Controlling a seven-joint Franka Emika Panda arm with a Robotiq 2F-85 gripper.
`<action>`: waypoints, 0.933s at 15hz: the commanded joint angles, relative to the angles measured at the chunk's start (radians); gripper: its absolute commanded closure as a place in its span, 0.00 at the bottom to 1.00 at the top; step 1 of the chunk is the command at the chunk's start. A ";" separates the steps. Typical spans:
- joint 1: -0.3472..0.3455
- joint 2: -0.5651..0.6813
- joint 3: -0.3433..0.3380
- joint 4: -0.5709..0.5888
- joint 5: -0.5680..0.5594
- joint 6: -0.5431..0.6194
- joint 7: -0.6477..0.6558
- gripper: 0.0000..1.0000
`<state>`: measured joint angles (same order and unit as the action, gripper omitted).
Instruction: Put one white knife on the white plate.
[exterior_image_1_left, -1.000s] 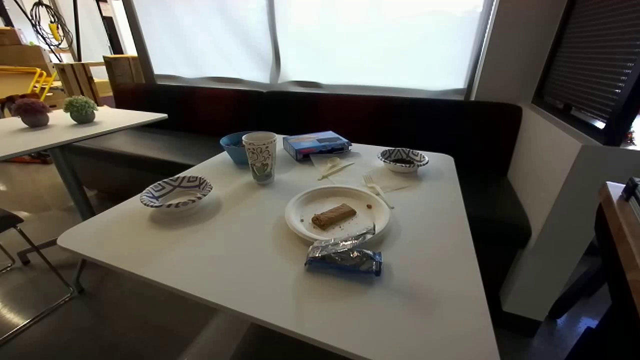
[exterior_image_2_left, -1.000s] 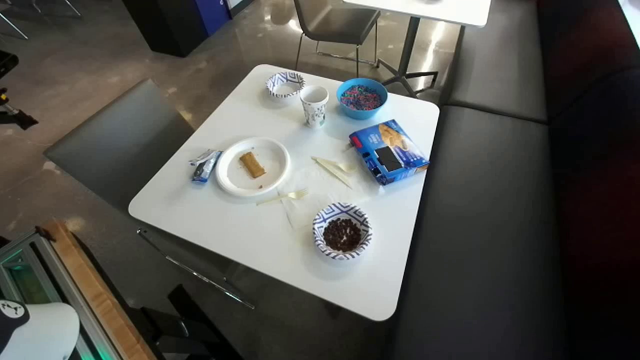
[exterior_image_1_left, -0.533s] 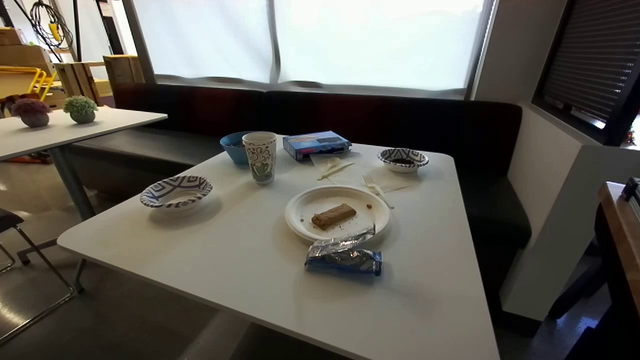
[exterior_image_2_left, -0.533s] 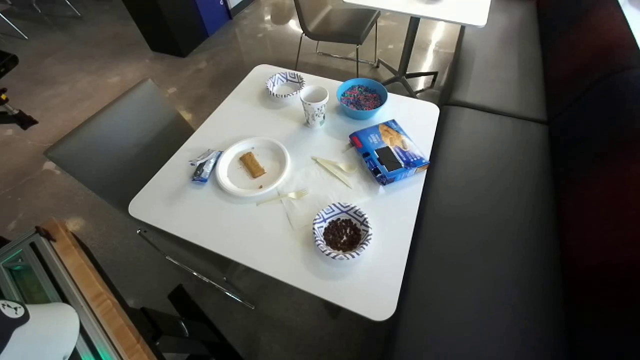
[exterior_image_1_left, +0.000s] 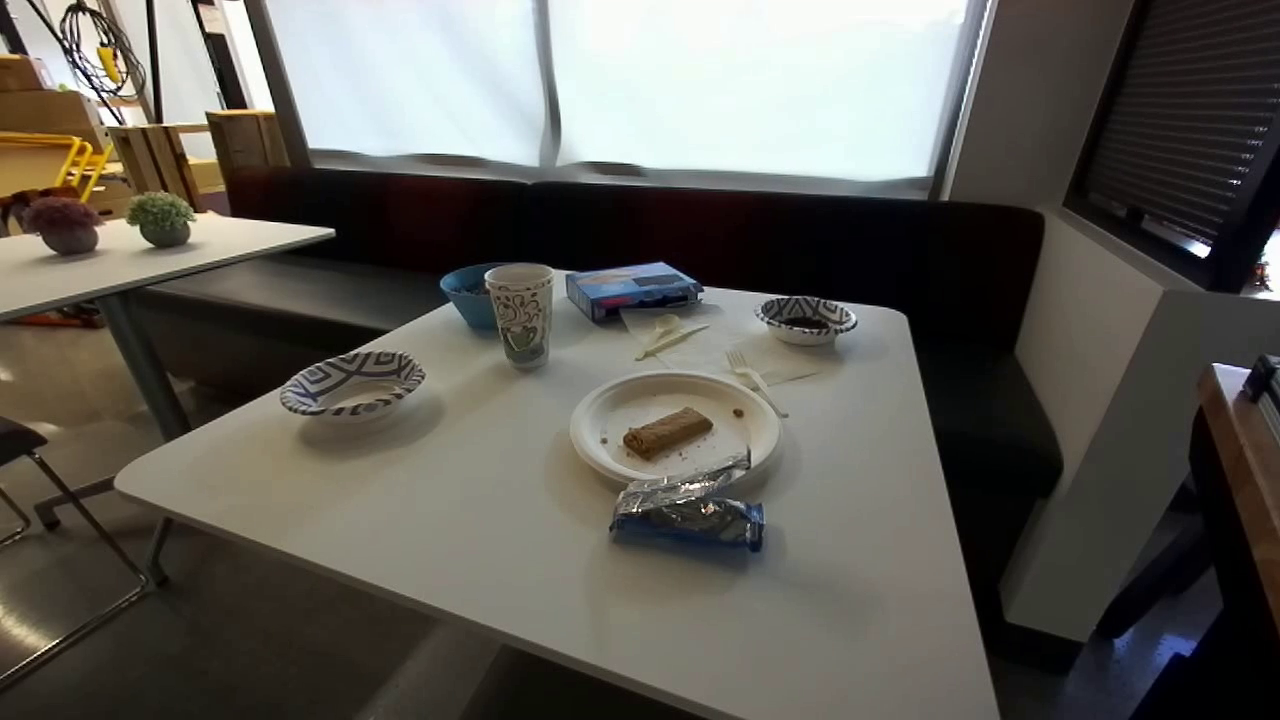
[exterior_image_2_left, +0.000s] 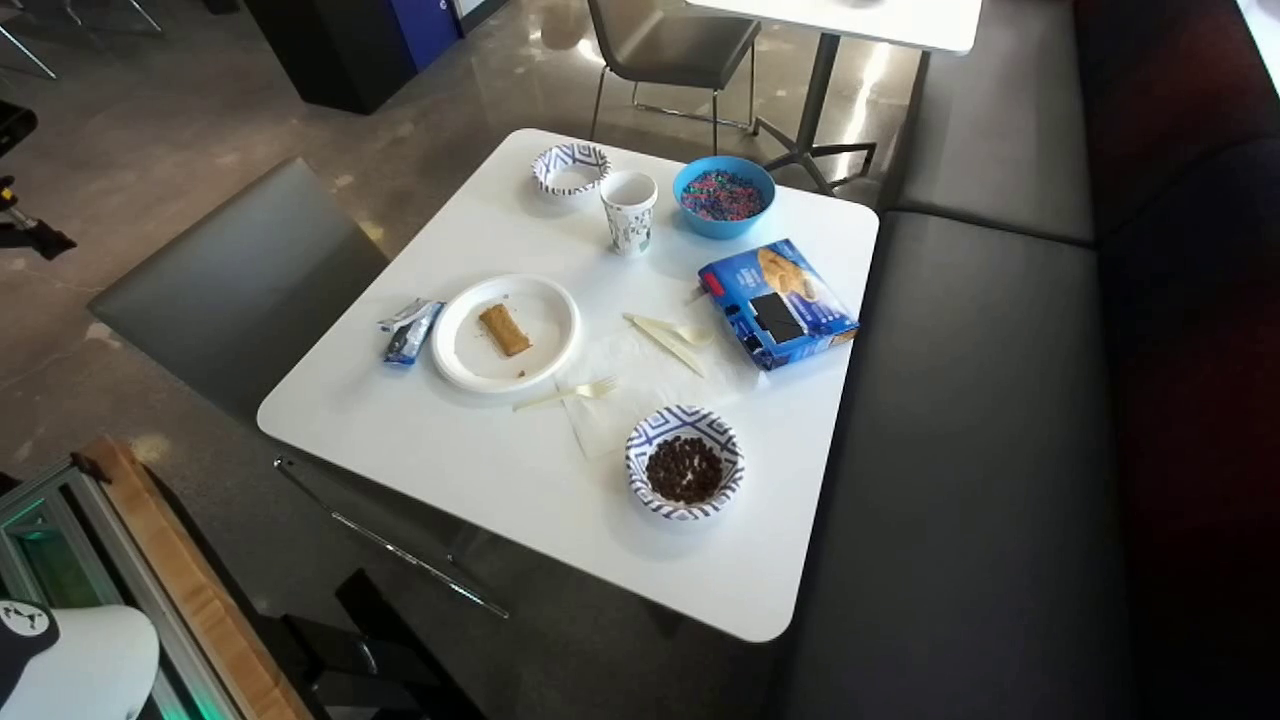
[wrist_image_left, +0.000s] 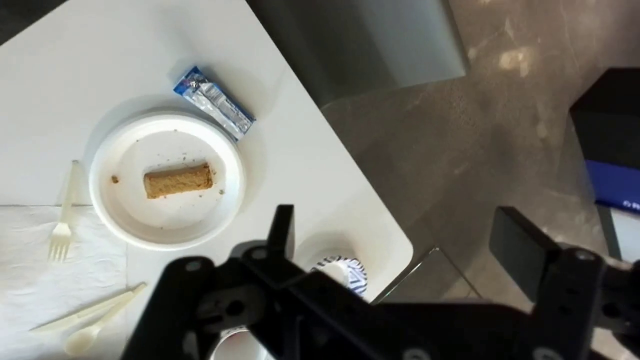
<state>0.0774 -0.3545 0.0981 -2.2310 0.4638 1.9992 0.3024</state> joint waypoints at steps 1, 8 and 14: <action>-0.039 0.163 -0.044 0.022 0.063 0.123 0.033 0.00; -0.071 0.495 -0.092 0.089 0.255 0.422 0.080 0.00; -0.109 0.732 -0.137 0.215 0.340 0.596 0.183 0.00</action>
<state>-0.0177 0.2637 -0.0176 -2.0979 0.7710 2.5393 0.4148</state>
